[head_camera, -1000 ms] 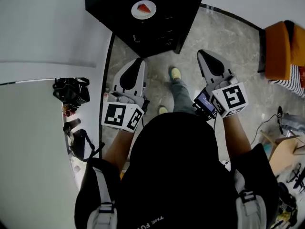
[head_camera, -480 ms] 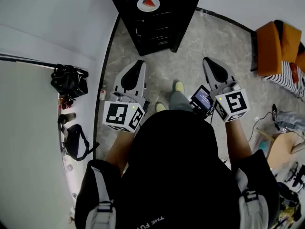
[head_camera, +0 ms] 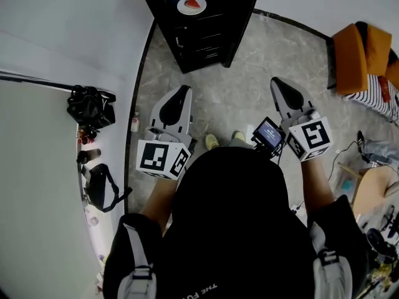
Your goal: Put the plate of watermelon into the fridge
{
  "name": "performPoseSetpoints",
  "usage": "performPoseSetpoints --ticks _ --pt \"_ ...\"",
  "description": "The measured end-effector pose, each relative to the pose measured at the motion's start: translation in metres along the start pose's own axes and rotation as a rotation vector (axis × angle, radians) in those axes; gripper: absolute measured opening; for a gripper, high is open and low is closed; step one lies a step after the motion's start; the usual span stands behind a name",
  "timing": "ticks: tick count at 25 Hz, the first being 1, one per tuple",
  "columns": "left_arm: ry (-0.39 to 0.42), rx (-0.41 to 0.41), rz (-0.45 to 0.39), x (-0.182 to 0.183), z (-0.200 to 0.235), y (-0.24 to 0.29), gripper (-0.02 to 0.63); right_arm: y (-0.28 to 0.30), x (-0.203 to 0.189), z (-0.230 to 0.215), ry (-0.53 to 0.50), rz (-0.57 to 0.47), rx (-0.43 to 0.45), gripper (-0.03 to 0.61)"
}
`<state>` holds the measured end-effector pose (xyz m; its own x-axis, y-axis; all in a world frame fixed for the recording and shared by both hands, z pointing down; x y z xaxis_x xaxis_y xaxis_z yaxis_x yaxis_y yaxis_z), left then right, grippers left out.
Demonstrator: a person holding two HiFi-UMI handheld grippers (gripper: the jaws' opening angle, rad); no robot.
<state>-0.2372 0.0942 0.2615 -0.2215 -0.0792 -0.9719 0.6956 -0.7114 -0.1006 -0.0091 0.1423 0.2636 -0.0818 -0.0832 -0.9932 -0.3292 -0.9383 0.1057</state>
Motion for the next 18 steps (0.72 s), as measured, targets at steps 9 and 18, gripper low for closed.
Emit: performPoseSetpoints --ticks 9,18 --pt "0.008 -0.01 0.001 -0.001 -0.021 0.002 0.032 -0.022 0.0 -0.006 0.009 -0.024 -0.019 0.008" --pt "0.002 -0.013 0.008 -0.004 -0.029 -0.004 0.032 -0.029 -0.004 0.0 0.017 -0.006 -0.033 0.008"
Point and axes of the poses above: the fingertips, and each gripper's own axes: y forward along the fingers, z to its left, x out of its top, the point moved 3 cm from there along -y, backward along the fingers, and after that the axes turned 11 degrees about -z, right-handed, at the moved point
